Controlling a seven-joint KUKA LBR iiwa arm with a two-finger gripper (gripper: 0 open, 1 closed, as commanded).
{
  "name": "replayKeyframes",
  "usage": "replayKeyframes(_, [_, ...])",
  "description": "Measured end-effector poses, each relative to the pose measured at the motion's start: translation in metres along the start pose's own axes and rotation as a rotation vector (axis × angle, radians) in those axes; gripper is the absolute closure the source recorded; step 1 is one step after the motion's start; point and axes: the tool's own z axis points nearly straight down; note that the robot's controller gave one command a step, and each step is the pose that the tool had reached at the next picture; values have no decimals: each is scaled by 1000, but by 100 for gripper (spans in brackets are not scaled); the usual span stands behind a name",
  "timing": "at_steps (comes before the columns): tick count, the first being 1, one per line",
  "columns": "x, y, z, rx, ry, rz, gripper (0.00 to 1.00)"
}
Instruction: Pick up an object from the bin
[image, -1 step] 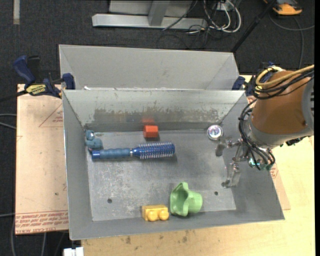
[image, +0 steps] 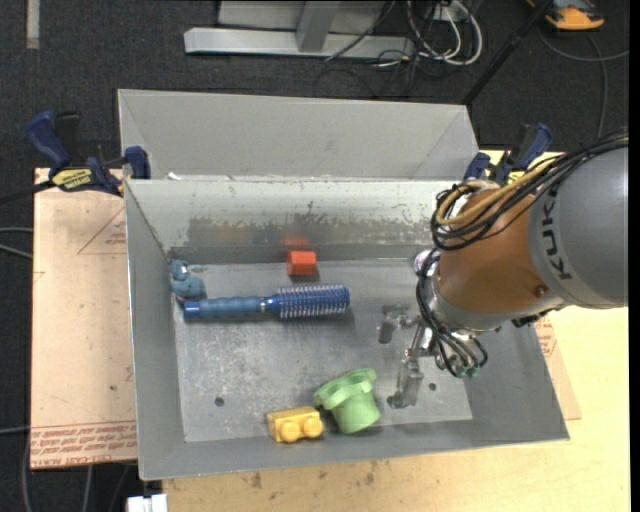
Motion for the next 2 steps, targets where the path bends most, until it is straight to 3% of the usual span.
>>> replayKeyframes(1, [-53, 71, -18, 0, -14, -27, 0])
replayKeyframes(2, [-124, 78, 16, 3, -13, -9, 0])
